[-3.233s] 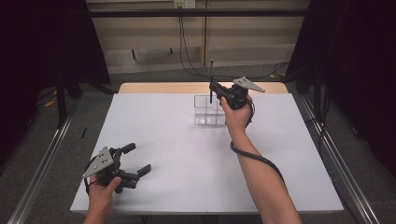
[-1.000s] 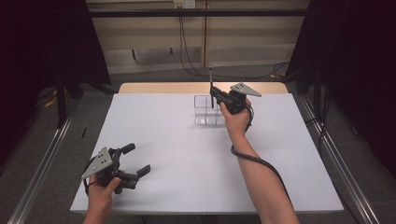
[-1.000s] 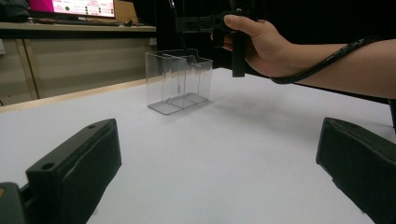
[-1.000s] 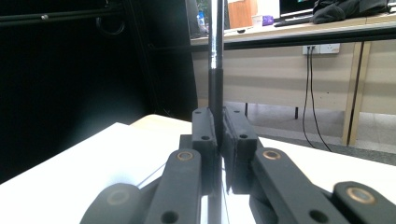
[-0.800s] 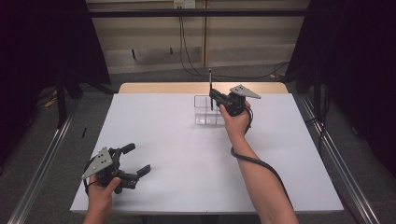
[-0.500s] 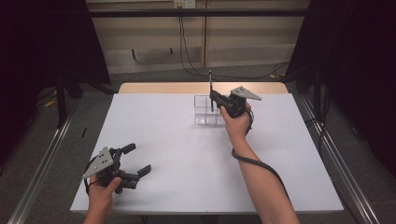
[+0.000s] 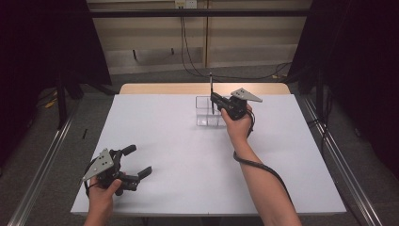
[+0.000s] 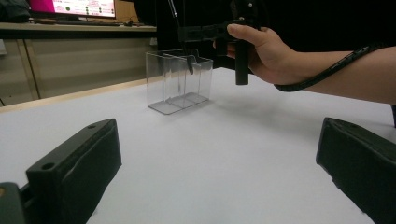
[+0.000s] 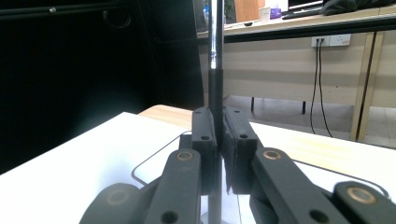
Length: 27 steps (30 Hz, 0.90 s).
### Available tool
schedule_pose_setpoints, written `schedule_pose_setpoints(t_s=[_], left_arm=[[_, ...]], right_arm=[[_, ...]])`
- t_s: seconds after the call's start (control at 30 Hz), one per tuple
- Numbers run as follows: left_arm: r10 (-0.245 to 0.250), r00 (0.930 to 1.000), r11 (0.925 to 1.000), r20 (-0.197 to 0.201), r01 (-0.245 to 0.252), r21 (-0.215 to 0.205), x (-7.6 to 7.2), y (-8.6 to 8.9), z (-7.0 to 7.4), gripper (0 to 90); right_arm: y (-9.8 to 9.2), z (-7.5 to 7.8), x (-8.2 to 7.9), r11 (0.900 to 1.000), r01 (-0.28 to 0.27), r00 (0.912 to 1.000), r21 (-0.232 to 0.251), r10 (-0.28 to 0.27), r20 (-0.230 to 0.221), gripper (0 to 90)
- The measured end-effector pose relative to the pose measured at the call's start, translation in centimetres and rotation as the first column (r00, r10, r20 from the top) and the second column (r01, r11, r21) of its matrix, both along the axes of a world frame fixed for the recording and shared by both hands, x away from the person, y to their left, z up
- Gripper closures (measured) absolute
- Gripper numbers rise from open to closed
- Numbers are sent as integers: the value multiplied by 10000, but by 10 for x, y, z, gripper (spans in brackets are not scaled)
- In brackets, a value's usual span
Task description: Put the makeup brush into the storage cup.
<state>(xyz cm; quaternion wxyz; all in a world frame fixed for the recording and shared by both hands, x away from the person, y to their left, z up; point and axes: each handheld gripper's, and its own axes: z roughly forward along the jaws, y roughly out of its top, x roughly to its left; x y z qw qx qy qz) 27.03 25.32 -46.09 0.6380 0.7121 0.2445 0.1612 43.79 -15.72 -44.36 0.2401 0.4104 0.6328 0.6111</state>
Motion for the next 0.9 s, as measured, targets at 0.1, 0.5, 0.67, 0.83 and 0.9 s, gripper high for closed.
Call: schedule_pose_setpoints(t_s=[0.1,0.5,0.67,0.83,0.9], left_arm=[[-5,10000,10000,32,5,3,0,0,0,0],[-16,10000,10000,41,16,28,0,-1,0,0],[6,10000,10000,-8,-6,-2,0,0,0,0],[-9,10000,10000,10,9,47,0,-1,0,0],[-5,10000,10000,0,5,31,0,-1,0,0]], right_arm=[[1,-1,0,10000,21,10000,-2,-21,-1,842],[1,0,-4,9998,-36,10000,-218,34,-61,838],[1,1,-7,9989,-18,9998,-460,10,-182,705],[-3,1,-11,9998,-144,9996,-150,140,-252,607],[-4,2,-14,9996,-249,9992,-111,246,-303,573]])
